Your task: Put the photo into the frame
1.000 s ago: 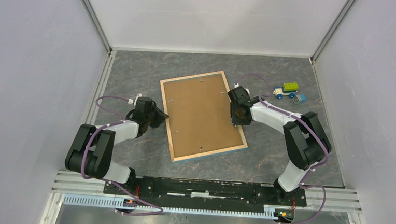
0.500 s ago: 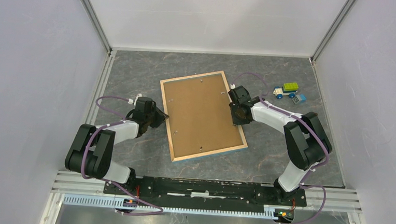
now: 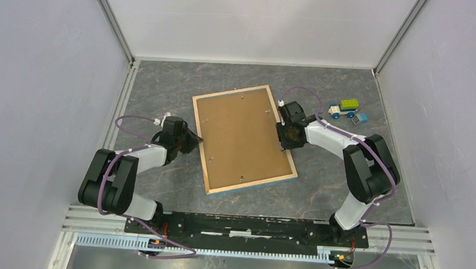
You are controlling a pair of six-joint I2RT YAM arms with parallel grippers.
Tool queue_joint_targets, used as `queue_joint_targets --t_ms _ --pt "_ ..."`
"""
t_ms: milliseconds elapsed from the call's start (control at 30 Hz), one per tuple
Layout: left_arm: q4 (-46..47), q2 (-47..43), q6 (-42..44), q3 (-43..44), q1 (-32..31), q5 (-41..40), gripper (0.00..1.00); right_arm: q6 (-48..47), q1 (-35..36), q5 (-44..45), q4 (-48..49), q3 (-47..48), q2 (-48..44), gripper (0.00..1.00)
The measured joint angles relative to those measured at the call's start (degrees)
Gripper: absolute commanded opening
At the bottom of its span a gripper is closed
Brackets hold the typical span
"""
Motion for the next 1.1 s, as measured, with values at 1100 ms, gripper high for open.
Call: queue_joint_targets --t_ms 1100 --pt "0.85 0.59 0.0 0.0 0.0 1.14 0.13 -1.81 -1.49 -1.38 4.55 -3.21 -1.11 0.29"
